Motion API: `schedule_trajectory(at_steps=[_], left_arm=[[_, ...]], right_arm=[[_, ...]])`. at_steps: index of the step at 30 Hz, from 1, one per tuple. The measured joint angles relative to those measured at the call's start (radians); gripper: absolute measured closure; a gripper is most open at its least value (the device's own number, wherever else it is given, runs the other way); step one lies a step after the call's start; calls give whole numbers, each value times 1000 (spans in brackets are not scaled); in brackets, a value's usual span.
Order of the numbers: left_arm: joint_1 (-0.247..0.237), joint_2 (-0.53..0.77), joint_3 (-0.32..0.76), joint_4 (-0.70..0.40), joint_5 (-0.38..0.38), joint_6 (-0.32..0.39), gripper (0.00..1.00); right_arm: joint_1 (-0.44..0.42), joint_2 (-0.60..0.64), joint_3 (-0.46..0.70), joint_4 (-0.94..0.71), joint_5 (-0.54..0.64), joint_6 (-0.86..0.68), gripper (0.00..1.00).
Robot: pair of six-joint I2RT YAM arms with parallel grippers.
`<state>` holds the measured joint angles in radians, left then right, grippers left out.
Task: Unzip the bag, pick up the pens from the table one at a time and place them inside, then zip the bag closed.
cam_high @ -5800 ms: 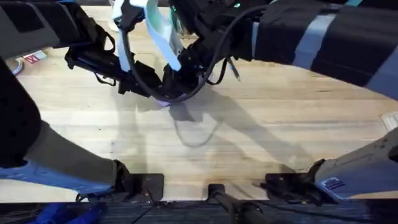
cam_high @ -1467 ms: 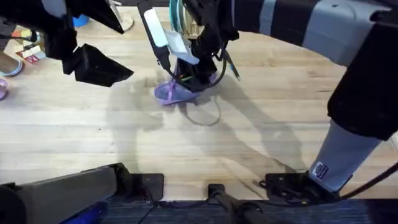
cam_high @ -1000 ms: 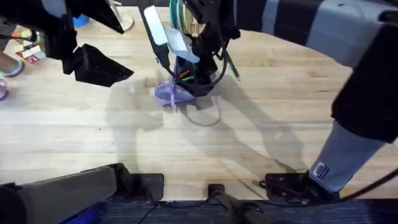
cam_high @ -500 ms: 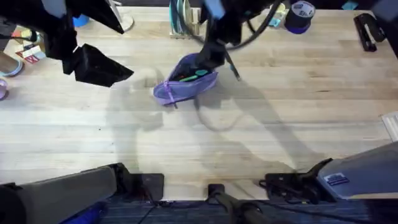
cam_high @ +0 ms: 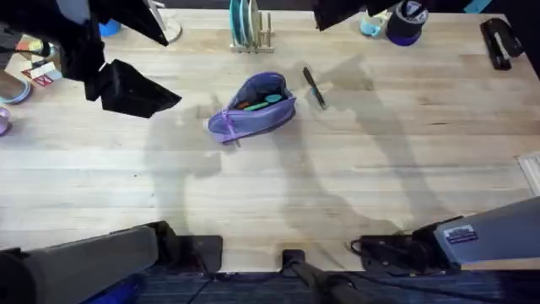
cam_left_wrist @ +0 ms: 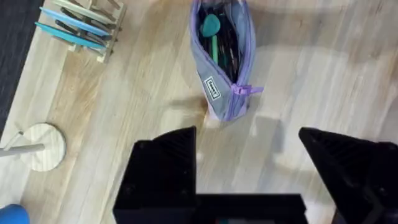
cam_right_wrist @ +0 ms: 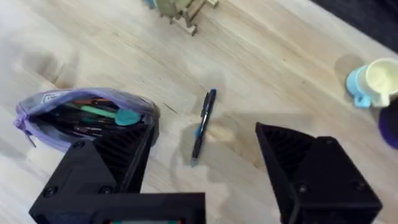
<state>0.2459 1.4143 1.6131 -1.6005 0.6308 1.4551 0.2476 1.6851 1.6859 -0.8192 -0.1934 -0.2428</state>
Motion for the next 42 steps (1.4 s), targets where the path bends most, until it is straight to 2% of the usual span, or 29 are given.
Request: schedule_trajectory(at_steps=[15, 23, 24, 33, 42], left_arm=[[0, 0, 0, 0, 0, 0, 5], [0, 0, 0, 0, 0, 0, 5], [0, 0, 0, 0, 0, 0, 5], [0, 0, 0, 0, 0, 0, 6], [0, 0, 0, 0, 0, 0, 6]], right_arm=[[6, 62, 0, 1, 1, 42, 4], [6, 234, 0, 11, 7, 42, 5], [6, 297, 0, 21, 7, 42, 4], [6, 421, 0, 57, 12, 54, 4], [34, 466, 3, 83, 146, 251, 3]])
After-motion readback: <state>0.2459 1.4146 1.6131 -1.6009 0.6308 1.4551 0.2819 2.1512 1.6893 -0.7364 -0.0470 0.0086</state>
